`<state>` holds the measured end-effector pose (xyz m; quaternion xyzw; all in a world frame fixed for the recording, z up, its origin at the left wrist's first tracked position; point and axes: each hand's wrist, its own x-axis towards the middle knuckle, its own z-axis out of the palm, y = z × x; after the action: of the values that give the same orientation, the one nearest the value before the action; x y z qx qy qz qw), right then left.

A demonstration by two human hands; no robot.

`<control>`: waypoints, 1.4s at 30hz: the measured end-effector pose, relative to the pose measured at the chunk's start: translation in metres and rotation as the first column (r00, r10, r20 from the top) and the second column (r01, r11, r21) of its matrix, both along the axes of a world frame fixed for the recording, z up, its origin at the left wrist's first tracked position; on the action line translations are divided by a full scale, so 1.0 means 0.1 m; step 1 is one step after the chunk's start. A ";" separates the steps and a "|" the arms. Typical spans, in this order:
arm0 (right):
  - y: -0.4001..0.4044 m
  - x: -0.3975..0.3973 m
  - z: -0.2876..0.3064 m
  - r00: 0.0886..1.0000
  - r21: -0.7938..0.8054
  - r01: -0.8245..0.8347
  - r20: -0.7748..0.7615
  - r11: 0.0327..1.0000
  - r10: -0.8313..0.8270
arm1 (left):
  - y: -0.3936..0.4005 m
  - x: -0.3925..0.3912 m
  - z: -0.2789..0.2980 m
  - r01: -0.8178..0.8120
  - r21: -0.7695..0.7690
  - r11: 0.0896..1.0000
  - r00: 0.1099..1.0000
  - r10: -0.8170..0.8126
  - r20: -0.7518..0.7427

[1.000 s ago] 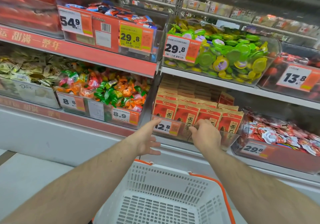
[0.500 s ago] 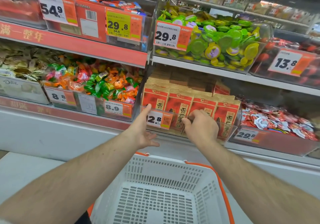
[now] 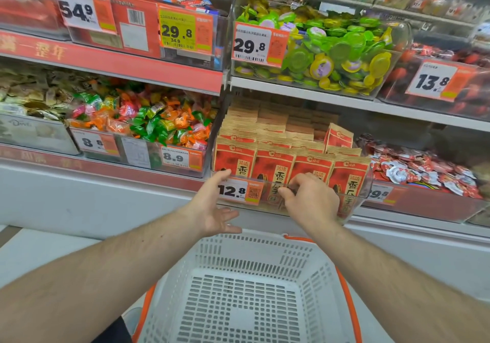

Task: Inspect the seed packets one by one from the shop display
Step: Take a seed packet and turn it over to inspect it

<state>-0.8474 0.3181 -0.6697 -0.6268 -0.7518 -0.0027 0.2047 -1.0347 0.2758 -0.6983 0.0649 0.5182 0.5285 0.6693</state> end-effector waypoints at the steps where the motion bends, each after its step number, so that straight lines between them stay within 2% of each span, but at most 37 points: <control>1: -0.01 0.00 0.00 1.000 0.001 0.000 0.004 1.000 0.000 | -0.01 0.00 -0.01 0.005 -0.004 1.000 1.000 -0.005 -0.002; 12: -0.09 0.01 -0.03 0.996 0.018 -0.053 0.074 0.998 0.051 | -0.05 -0.09 -0.19 0.072 -0.013 0.997 0.997 -0.073 -0.022; 19: -0.04 -0.01 -0.03 0.998 0.027 -0.040 0.057 0.999 0.039 | -0.06 -0.07 -0.08 0.103 0.014 0.995 0.993 -0.102 -0.056; 24: -0.01 -0.02 -0.06 0.995 0.035 -0.048 0.088 0.998 0.045 | -0.04 -0.06 -0.03 0.104 0.007 0.995 0.994 -0.104 -0.026; 28: 0.00 0.00 -0.05 0.990 0.047 -0.069 0.123 0.997 0.063 | -0.10 -0.05 0.02 0.133 -0.045 0.990 0.988 -0.136 -0.079; 30: 0.02 0.02 -0.03 0.989 0.065 -0.077 0.132 0.995 0.068 | -0.16 -0.06 0.08 0.192 -0.088 0.977 0.965 -0.204 -0.161; 32: 0.05 0.05 -0.02 0.990 0.110 -0.083 0.121 0.991 0.070 | -0.22 -0.10 0.20 0.265 -0.043 0.963 0.882 -0.260 -0.394; 34: 0.07 0.06 -0.02 0.990 0.222 -0.131 0.076 0.966 0.116 | -0.23 -0.17 0.39 0.336 0.106 0.936 0.673 -0.160 -0.722; 35: 0.08 0.06 0.02 0.988 0.279 -0.156 0.034 0.947 0.152 | -0.21 -0.21 0.53 0.364 0.193 0.911 0.565 -0.052 -0.824; 38: 0.15 -0.04 0.22 0.952 0.389 -0.255 -0.061 0.885 0.301 | -0.04 -0.34 0.96 0.398 0.379 0.835 0.310 0.267 -0.913; 40: 0.26 -0.17 0.42 0.929 0.369 -0.307 -0.086 0.877 0.361 | 0.18 -0.42 1.14 0.417 0.386 0.823 0.171 0.346 -0.923; 42: 0.44 -0.31 0.61 0.926 0.308 -0.341 -0.056 0.888 0.374 | 0.45 -0.48 1.21 0.395 0.344 0.852 0.107 0.329 -0.938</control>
<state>-0.8780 0.3618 -0.6091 -0.4393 -0.8328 -0.0403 0.3345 -1.0830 0.3210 -0.5770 0.5914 0.6614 0.4474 0.1129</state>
